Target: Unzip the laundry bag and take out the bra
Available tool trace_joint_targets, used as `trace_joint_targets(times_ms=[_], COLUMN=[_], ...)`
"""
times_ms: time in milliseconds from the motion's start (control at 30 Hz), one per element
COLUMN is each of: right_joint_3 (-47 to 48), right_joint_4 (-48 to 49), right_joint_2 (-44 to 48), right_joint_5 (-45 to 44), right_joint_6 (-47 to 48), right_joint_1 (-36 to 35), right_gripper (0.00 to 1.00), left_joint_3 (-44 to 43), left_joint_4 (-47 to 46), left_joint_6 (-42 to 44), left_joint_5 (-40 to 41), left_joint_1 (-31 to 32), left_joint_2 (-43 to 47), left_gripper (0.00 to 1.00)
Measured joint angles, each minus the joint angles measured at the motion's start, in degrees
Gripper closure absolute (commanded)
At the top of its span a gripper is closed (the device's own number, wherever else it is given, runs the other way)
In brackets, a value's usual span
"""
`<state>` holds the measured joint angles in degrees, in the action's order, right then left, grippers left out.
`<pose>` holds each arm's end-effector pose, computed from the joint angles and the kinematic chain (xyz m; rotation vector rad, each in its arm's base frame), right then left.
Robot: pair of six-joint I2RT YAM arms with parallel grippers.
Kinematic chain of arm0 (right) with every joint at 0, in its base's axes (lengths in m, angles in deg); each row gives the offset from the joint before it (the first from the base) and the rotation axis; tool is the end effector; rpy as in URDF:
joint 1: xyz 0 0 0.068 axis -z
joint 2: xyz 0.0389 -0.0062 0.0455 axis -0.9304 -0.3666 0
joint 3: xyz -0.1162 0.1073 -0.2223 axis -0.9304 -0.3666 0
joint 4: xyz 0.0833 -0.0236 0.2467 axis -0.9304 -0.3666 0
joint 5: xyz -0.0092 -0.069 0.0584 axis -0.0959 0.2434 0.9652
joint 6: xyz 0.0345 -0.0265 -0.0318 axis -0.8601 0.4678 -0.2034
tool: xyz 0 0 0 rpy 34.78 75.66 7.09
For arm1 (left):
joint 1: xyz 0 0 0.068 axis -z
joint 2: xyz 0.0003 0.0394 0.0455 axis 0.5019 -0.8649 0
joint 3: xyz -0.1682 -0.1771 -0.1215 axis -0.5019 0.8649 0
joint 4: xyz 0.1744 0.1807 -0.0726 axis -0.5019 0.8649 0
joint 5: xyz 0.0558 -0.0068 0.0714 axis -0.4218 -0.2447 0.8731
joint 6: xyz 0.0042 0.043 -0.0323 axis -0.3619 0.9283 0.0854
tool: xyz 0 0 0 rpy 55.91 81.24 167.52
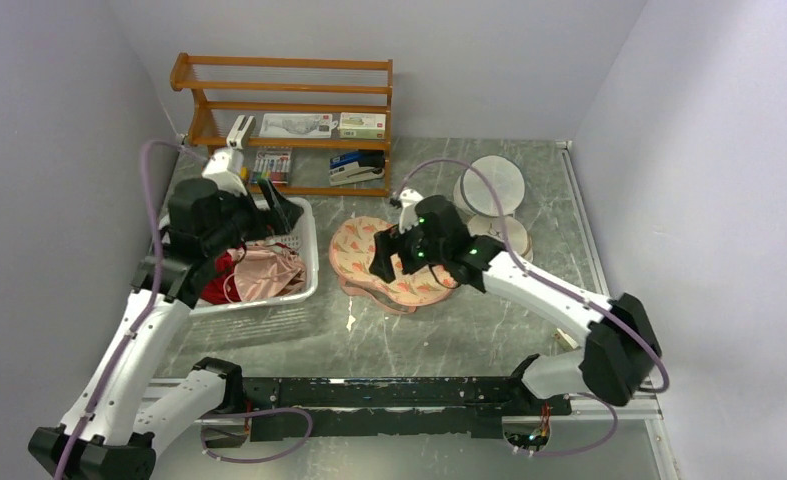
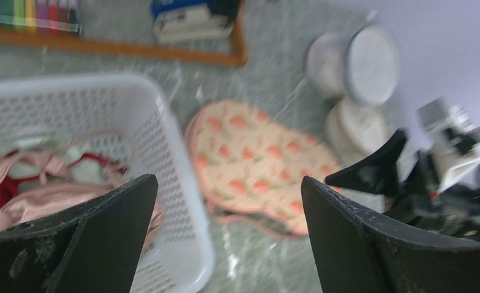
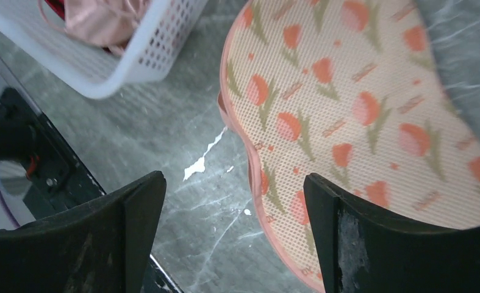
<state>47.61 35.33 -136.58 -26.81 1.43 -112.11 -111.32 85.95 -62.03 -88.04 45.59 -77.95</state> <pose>0.2144 0.2149 0.2571 -0.6665 2.2532 0.7836 0.1858 -0.0566 0.3462 -0.0910 2.0240 -0.6047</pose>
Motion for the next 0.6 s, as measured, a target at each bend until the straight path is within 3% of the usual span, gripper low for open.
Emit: trace_joint_targets(times_ms=[333,600], right_joint_3=[-1.68,-0.98], right_joint_4=[-4.17,-5.77], right_joint_2=[15.96,22.75], right_joint_5=[-5.09,-9.38], right_joint_6=[-0.85,-0.92], right_joint_1=[3.04,3.06], right_gripper=[0.12,0.14], left_joint_3=[-23.54,-25.68], left_joint_4=[4.15,3.91], left_joint_6=[-15.02,-19.63], left_joint_5=[-1.09,-4.22], left_joint_1=[0.0,0.0], left_joint_2=[-3.69,-4.39], left_gripper=[0.0,0.0])
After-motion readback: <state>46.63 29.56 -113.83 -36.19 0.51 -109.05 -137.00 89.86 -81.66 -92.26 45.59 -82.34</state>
